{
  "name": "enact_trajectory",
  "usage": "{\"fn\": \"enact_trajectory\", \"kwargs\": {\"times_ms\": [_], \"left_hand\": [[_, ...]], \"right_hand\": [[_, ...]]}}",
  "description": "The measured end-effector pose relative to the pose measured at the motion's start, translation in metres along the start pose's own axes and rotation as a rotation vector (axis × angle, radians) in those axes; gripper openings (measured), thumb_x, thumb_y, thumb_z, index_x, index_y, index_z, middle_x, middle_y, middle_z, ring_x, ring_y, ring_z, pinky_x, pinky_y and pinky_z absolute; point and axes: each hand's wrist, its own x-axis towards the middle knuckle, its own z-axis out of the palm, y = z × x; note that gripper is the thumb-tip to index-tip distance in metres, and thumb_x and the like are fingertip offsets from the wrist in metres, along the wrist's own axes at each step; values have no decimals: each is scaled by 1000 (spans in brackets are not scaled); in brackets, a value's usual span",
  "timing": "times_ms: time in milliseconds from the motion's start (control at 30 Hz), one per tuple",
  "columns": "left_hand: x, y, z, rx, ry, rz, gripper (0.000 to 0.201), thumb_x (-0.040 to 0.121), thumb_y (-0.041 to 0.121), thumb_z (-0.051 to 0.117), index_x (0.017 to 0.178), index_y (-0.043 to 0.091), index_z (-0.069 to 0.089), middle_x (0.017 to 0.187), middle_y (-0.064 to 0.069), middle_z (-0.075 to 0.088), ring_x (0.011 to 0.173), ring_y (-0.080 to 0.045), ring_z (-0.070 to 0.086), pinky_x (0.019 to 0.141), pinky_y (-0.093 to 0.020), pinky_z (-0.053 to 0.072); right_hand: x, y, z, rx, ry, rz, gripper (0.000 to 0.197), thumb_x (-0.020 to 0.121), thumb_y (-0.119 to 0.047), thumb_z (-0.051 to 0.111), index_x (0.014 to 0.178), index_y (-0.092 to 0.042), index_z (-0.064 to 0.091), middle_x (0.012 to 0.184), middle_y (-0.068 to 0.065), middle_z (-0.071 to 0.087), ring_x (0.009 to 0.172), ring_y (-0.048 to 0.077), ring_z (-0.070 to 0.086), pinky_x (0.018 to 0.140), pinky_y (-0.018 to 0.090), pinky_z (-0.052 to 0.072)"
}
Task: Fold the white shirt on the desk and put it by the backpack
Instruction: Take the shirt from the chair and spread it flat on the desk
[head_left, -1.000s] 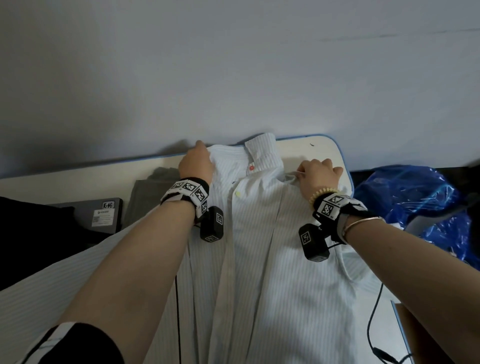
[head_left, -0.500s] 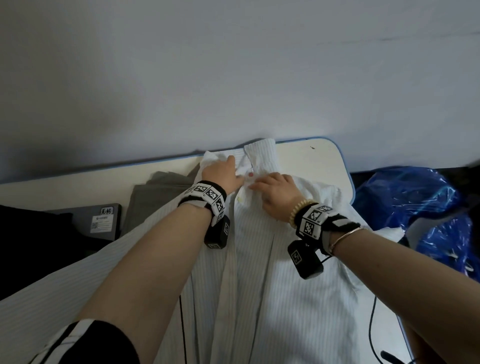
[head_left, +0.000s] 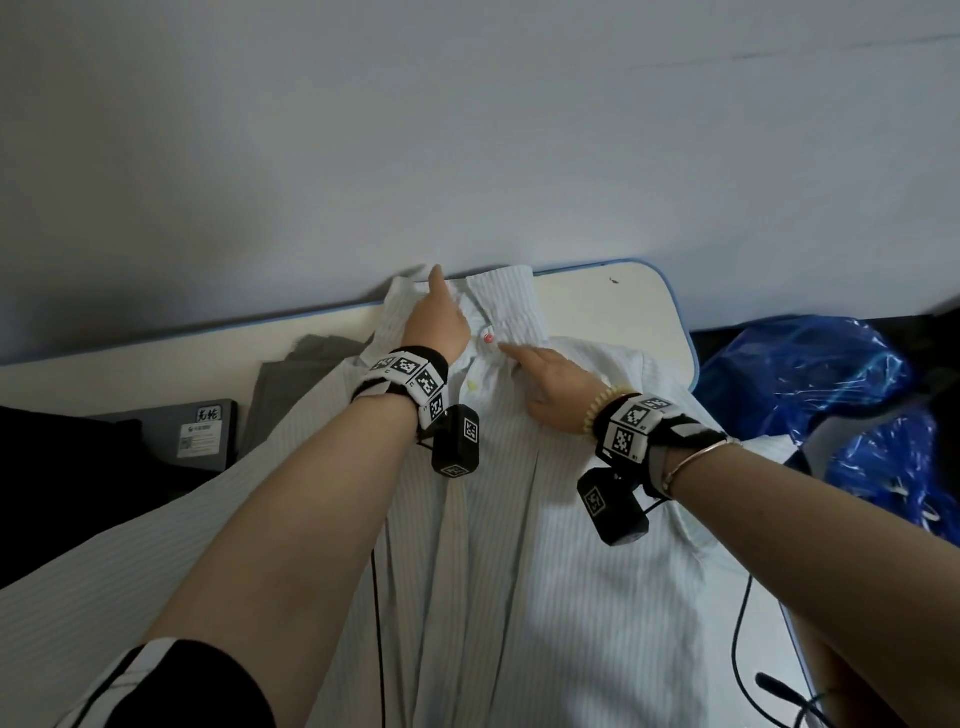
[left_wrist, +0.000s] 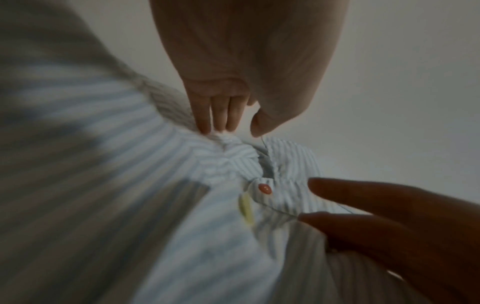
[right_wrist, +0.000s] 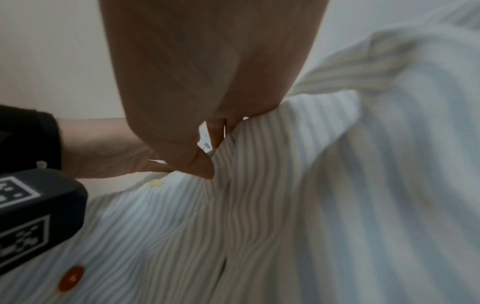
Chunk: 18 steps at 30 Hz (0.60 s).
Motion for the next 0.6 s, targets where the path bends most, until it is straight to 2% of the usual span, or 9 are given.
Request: {"fn": "enact_trajectory", "kwargs": {"times_ms": [33, 67, 133, 200, 267, 333, 433, 500, 600], "left_hand": [[-5, -1, 0, -42, 4, 4, 62, 96, 8, 42, 150, 6, 12, 136, -19, 48, 121, -32, 50, 94, -34, 41], [-10, -3, 0, -68, 31, 38, 62, 96, 9, 43, 149, 6, 13, 144, -17, 41, 129, -30, 43, 102, -33, 36], [-21, -8, 0, -34, 113, 129, 51, 94, 10, 46, 142, 5, 30, 143, -16, 39, 132, -29, 38, 109, -35, 31], [-34, -14, 1, 1, 201, 153, 33, 92, 11, 48, 124, 3, 47, 126, -17, 51, 119, -31, 49, 100, -39, 40], [-50, -17, 2, -33, 211, 53, 23, 94, 20, 49, 109, 3, 52, 110, -15, 59, 102, -31, 58, 86, -40, 46], [-66, -21, 6, 21, 97, -69, 34, 94, 37, 48, 105, 5, 53, 103, -13, 63, 95, -30, 60, 81, -38, 47], [-83, -27, 15, 134, -74, -127, 52, 91, 52, 45, 108, 5, 57, 103, -11, 64, 96, -30, 60, 82, -37, 47], [-90, -27, 20, 106, -90, -131, 49, 90, 50, 46, 106, 4, 57, 102, -9, 63, 94, -29, 60, 78, -35, 44], [-99, -17, 23, 79, -22, -115, 32, 96, 31, 45, 107, 2, 56, 106, -14, 63, 99, -31, 59, 78, -35, 43]], "right_hand": [[-3, -1, 0, 5, 6, -10, 75, 80, -1, 50, 148, -13, 20, 147, 13, 37, 135, 27, 35, 112, 34, 28], [-5, -1, 0, -12, 18, -24, 76, 80, -2, 52, 148, -13, 21, 149, 13, 33, 137, 27, 32, 113, 34, 25], [-10, 0, 2, -75, 39, -47, 74, 79, -4, 54, 147, -12, 24, 152, 13, 28, 140, 28, 27, 115, 36, 20], [-17, 0, 5, -119, 63, -61, 72, 79, -4, 54, 146, -11, 28, 153, 13, 26, 140, 30, 25, 116, 36, 17], [-27, -2, 9, -138, 96, -74, 70, 78, -4, 53, 144, -12, 31, 152, 12, 27, 141, 30, 23, 118, 40, 13], [-40, -5, 13, -178, 113, -52, 69, 79, -6, 52, 144, -16, 31, 154, 8, 24, 144, 27, 17, 120, 42, 4], [-58, -7, 20, -283, 101, 9, 62, 83, -12, 52, 141, -25, 36, 157, 5, 15, 147, 24, 5, 118, 47, -7], [-69, -4, 23, -332, 89, 57, 60, 83, -14, 53, 140, -28, 37, 158, 6, 11, 147, 26, 2, 117, 51, -9], [-80, 8, 23, -345, 89, 165, 66, 84, -16, 53, 144, -29, 28, 158, 10, 7, 147, 28, 0, 116, 53, -9]]}}
